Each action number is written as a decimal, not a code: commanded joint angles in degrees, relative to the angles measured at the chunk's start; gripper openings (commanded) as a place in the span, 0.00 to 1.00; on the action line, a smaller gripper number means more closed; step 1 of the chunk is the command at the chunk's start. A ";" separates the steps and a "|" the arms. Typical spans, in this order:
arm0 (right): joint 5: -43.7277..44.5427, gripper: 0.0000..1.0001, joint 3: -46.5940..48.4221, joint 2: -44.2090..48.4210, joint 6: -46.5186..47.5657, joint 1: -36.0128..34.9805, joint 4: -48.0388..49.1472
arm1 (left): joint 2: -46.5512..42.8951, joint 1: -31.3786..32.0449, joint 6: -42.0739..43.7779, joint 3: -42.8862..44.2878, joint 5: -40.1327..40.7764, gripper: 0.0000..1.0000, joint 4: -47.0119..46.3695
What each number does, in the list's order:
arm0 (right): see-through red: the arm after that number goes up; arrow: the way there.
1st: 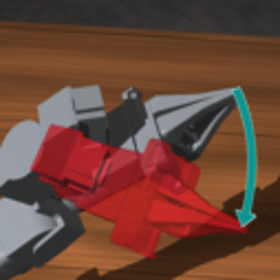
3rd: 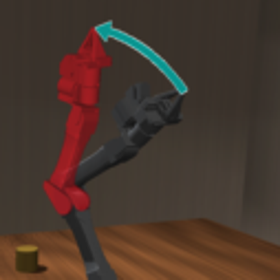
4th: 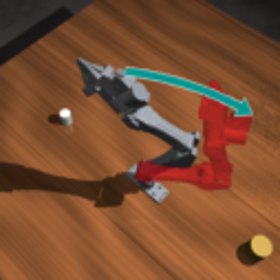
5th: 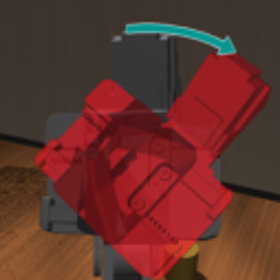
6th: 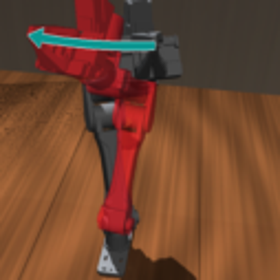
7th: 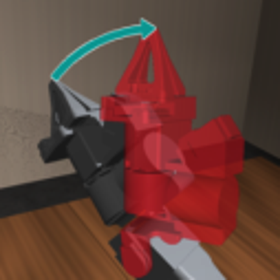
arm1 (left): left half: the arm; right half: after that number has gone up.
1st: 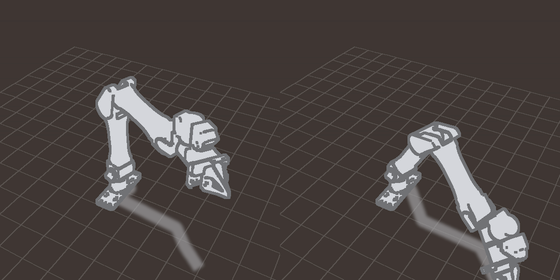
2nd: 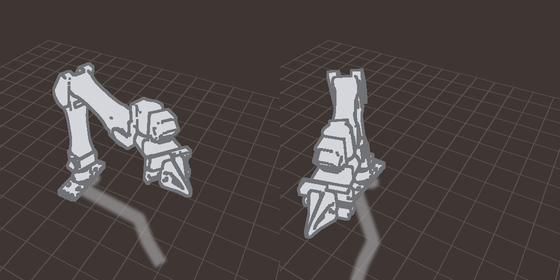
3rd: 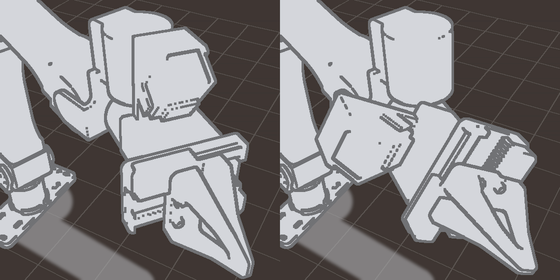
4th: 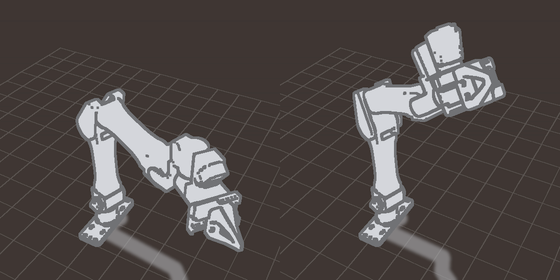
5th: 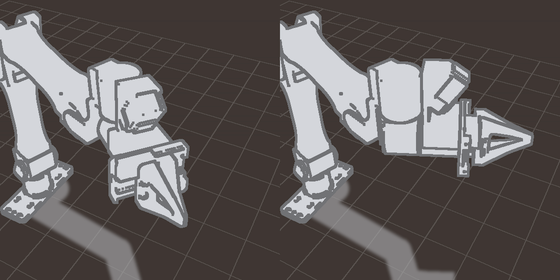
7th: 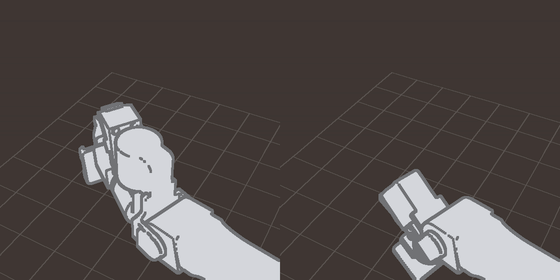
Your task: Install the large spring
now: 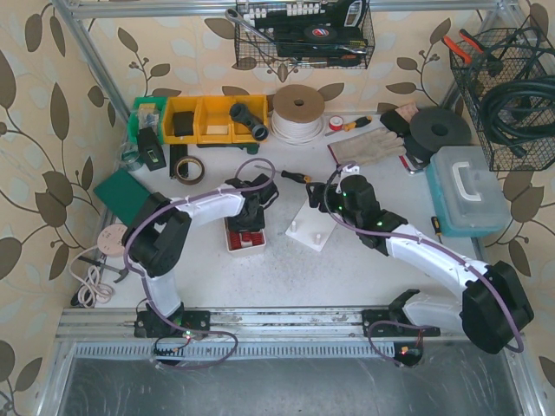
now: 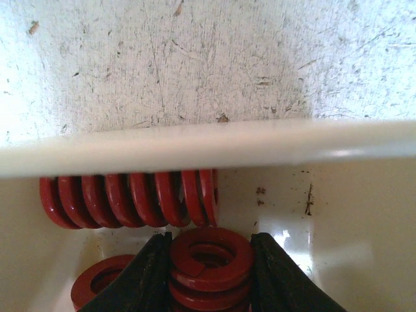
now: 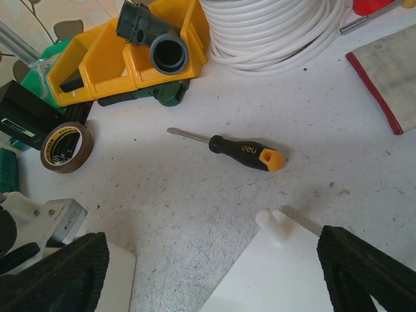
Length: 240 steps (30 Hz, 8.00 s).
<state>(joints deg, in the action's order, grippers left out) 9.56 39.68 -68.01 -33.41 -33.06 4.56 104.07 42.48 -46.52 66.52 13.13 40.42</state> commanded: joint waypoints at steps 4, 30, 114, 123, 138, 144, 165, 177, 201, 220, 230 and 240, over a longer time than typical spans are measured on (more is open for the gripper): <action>-4.07 0.87 0.90 0.16 0.12 0.10 2.64 | -3.58 0.37 1.35 8.25 1.33 0.00 9.84; -3.74 0.84 -7.64 7.60 -14.45 -20.84 19.33 | -45.54 -6.71 -34.44 -18.42 -13.31 0.00 -26.20; -0.33 0.58 -6.84 -10.35 -13.20 -23.65 33.10 | -43.55 6.87 -48.14 -20.99 -3.69 0.00 -34.96; 0.02 0.50 -7.43 -10.15 -12.11 -23.65 34.37 | -43.69 7.51 -48.29 -20.03 -2.87 0.00 -34.21; 1.33 0.00 -4.39 -4.12 -9.32 -23.63 19.43 | -43.94 9.19 -47.36 -18.88 -1.26 0.00 -33.39; 0.63 0.00 -0.17 -1.57 -7.34 -22.29 7.47 | -45.98 9.38 -44.40 -18.37 0.69 0.73 -29.55; -13.50 0.00 27.18 -4.91 10.90 2.68 -50.44 | -49.74 9.29 7.11 -18.79 4.17 0.87 -16.67; -11.72 0.00 48.69 -23.26 21.95 4.06 -62.86 | -57.33 9.20 6.38 -31.05 5.80 0.91 -29.09; -14.85 0.00 61.39 -36.81 26.15 7.54 -66.68 | -56.73 8.94 17.54 -29.51 9.63 0.98 -34.34; -14.11 0.00 64.14 -39.09 27.02 8.92 -69.77 | -54.56 8.85 18.95 -30.05 7.59 0.98 -38.04; -13.52 0.00 65.97 -40.26 27.96 8.99 -70.39 | -54.92 8.81 19.06 -30.49 6.93 0.98 -38.74; -14.45 0.00 67.93 -43.83 28.68 9.02 -72.58 | -54.40 8.69 19.02 -30.60 6.65 0.98 -39.23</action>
<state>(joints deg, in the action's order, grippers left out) -4.34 105.49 -110.48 -5.30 -24.18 -66.50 50.11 51.37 -28.42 36.29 20.40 4.34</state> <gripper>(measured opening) 0.277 0.981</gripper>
